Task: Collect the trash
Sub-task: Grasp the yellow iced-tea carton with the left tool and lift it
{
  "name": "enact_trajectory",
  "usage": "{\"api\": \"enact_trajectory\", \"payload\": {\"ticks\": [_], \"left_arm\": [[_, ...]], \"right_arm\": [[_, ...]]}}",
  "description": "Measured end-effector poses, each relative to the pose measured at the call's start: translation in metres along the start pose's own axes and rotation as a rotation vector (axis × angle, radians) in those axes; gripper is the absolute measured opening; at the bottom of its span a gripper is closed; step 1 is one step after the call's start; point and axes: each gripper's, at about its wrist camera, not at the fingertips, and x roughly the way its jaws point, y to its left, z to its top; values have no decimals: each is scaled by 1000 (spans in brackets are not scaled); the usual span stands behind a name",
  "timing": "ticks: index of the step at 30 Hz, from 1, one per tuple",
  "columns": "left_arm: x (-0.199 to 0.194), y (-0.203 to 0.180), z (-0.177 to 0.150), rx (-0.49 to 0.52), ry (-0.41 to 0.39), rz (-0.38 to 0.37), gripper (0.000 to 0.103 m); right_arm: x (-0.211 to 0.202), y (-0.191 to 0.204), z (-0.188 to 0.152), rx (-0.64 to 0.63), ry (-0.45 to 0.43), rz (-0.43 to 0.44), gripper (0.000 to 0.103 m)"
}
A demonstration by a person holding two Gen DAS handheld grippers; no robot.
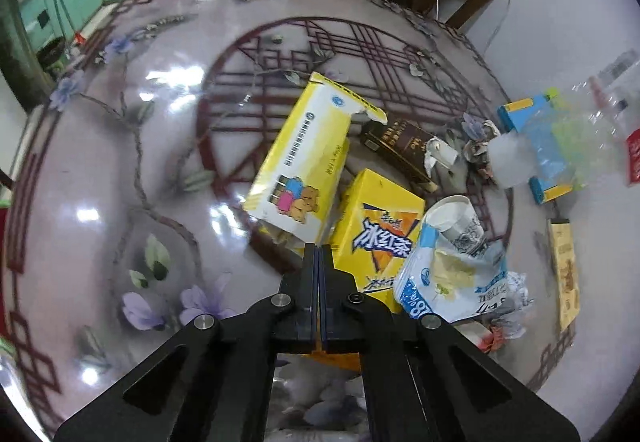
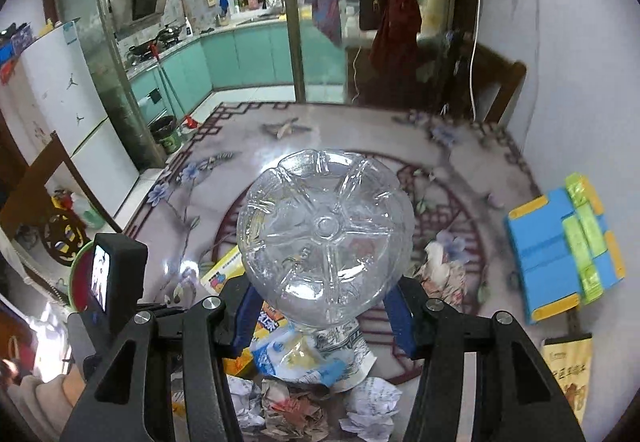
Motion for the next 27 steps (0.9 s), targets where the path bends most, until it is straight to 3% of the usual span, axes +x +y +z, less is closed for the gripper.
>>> {"api": "enact_trajectory", "payload": {"ticks": [1, 2, 4, 5, 7, 13, 15, 19, 24, 27], "left_arm": [[-4, 0, 0, -2, -5, -2, 1], [-6, -1, -1, 2, -10, -2, 10], [-11, -7, -2, 37, -22, 20, 66], [-14, -10, -4, 59, -36, 31, 99], [-13, -22, -5, 126, -62, 55, 100], [30, -33, -10, 193, 44, 176, 103], [38, -31, -12, 180, 69, 121, 103], [45, -36, -25, 234, 149, 138, 94], [18, -20, -30, 214, 118, 158, 94], [26, -11, -22, 187, 120, 183, 94]], "right_arm": [[-2, 1, 0, -7, -8, -8, 53], [-5, 1, 2, -13, -16, -22, 53], [-6, -2, 2, -1, -20, -34, 53], [-6, -6, 2, 16, -18, -34, 53], [-2, -14, 0, 44, -10, -31, 53], [2, -29, -6, 69, 9, -38, 53], [3, -32, -8, 72, 8, -37, 53], [5, -39, -10, 81, 14, -30, 53], [4, -50, -13, 94, 14, -28, 53], [10, -51, -13, 106, 18, -13, 53]]}}
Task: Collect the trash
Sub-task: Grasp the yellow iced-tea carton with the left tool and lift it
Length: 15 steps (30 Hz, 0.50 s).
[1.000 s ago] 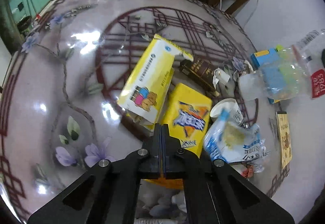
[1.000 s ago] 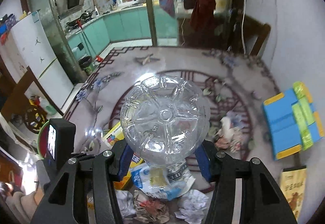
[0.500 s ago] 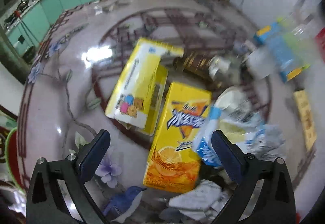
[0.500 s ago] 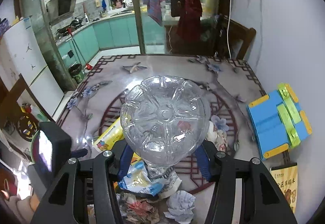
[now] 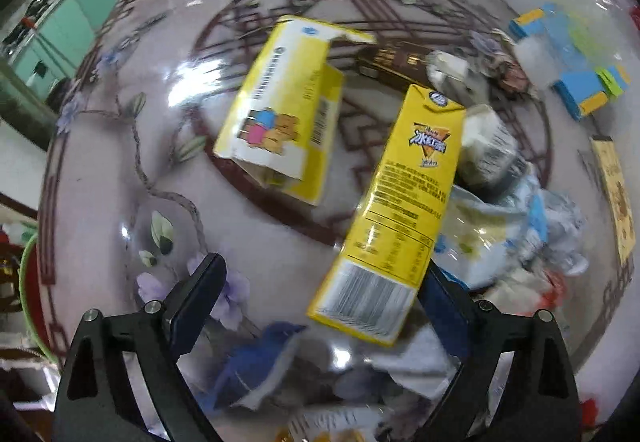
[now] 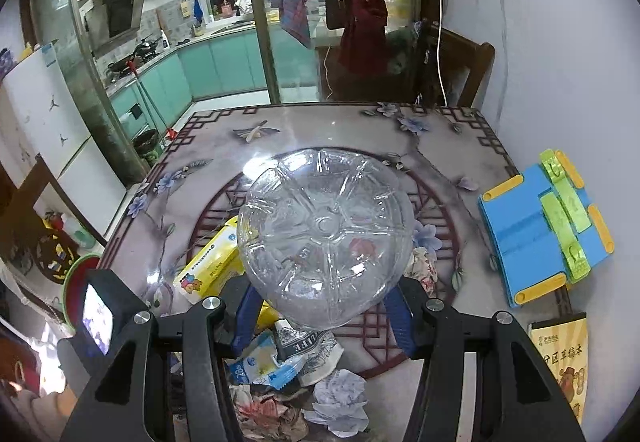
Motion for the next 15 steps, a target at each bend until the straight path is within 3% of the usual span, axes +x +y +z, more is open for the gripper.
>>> {"api": "enact_trajectory", "payload": {"ticks": [2, 5, 6, 10, 15], "left_arm": [[6, -1, 7, -17, -3, -13, 86], [20, -9, 10, -9, 49, -70, 48], [20, -10, 10, -4, 46, -71, 42], [-8, -11, 8, -13, -18, -60, 37], [-78, -4, 4, -14, -184, 72, 36]], "right_arm": [[4, 4, 1, -7, 5, 18, 53], [7, 14, 1, -31, 10, 48, 53], [8, 17, 0, -37, 10, 54, 53], [2, 30, 0, -63, -4, 72, 53], [-3, 43, -1, -77, -19, 73, 53]]}}
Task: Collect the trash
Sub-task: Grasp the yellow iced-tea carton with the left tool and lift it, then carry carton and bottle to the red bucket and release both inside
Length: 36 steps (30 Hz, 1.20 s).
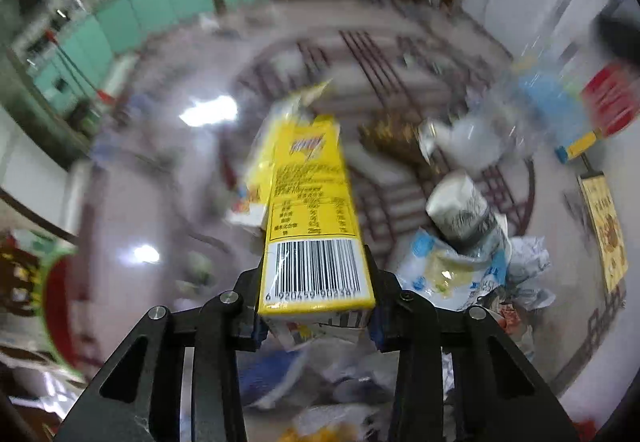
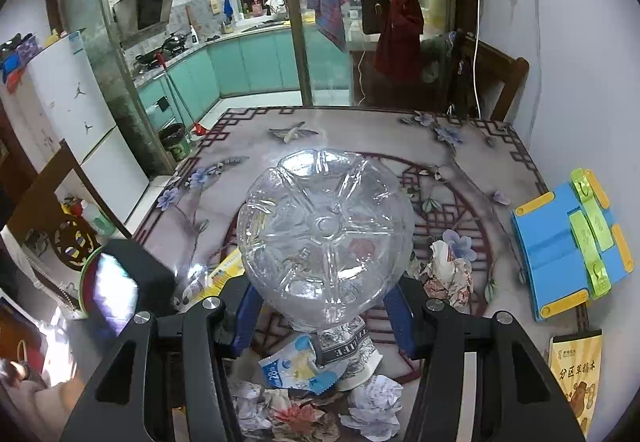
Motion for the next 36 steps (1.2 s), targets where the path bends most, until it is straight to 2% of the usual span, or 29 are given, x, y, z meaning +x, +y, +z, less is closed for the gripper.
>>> {"api": "enact_trajectory", "payload": {"ticks": [7, 13, 18, 28, 32, 36], "left_arm": [[-63, 43, 10, -57, -164, 108, 36], [-90, 81, 10, -80, -244, 157, 36], [-96, 114, 5, -111, -279, 165, 36], [-89, 204, -20, -207, -252, 201, 36], [-74, 247, -41, -264, -190, 256, 36], [-54, 290, -68, -335, -100, 319, 36]], "right_arm": [[8, 34, 4, -49, 2, 19, 53], [11, 82, 13, -95, -9, 39, 53], [17, 131, 18, -129, -7, 59, 53], [43, 245, 22, -210, 8, 114, 53], [67, 292, 20, -250, 27, 177, 53], [99, 337, 14, -273, 59, 289, 53]]}}
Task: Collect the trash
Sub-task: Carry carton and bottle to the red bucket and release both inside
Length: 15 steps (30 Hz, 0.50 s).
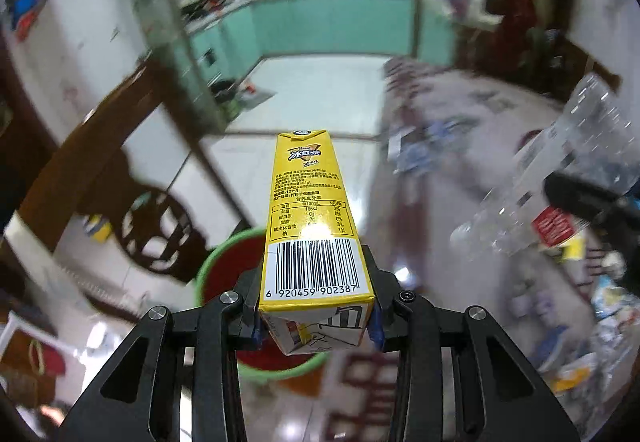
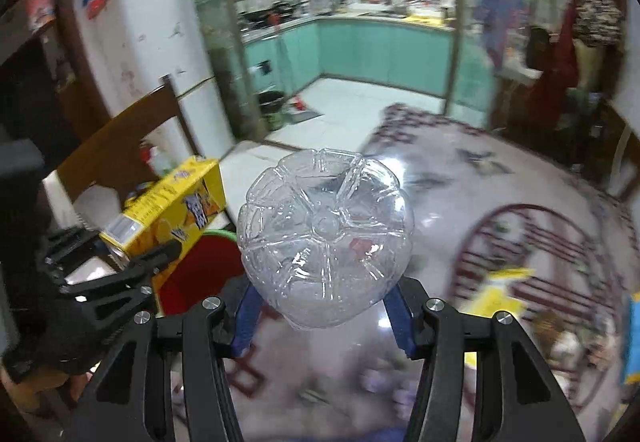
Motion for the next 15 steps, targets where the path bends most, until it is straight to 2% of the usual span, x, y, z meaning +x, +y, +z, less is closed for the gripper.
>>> {"api": "enact_trajectory", "payload": {"ticks": [3, 7, 10, 15], "left_arm": [[23, 26, -15, -54, 74, 20, 36], [51, 50, -33, -106, 158, 32, 36], [67, 60, -43, -139, 202, 24, 36], [81, 71, -46, -167, 227, 16, 36]], "right_arm": [[35, 21, 3, -18, 28, 80, 53], [83, 44, -2, -37, 115, 152, 53], [108, 50, -4, -24, 152, 175, 53], [132, 58, -6, -26, 178, 181, 53]]}}
